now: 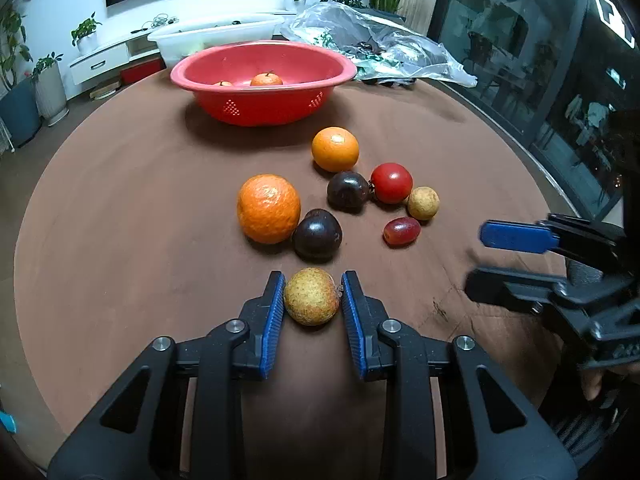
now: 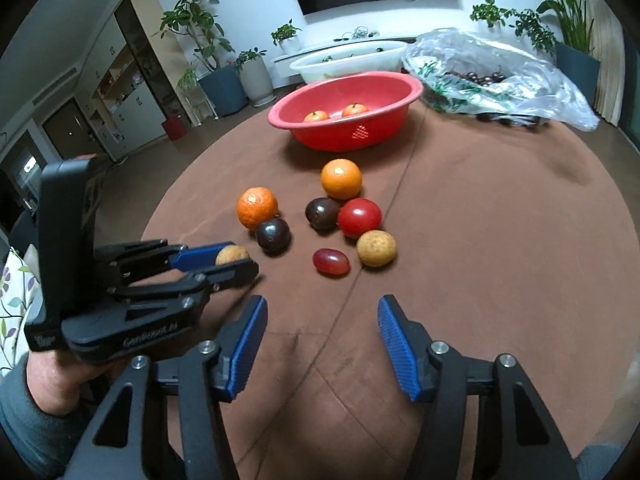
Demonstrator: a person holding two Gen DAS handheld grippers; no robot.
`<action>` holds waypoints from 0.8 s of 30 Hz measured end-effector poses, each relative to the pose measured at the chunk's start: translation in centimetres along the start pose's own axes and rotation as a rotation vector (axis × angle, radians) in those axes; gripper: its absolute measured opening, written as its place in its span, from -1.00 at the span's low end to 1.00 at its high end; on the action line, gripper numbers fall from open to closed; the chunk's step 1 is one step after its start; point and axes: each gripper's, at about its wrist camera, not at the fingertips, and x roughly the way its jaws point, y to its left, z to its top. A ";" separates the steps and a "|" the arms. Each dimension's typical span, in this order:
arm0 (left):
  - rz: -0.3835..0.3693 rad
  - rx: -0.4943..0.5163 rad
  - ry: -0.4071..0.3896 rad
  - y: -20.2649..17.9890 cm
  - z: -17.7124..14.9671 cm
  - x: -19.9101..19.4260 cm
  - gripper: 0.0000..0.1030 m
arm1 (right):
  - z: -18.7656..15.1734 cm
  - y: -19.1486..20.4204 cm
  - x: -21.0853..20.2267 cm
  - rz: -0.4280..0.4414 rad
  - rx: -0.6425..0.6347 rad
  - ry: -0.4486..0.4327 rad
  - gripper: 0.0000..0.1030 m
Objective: Organize fruits
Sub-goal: 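Grasp the second small yellow-brown pear with the left tool, then grasp the oval dark red plum with the right tool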
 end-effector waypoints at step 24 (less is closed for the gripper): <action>-0.055 -0.047 -0.045 0.9 -1.6 -1.7 -0.47 | 2.5 1.7 5.3 -0.129 -0.061 0.081 -0.12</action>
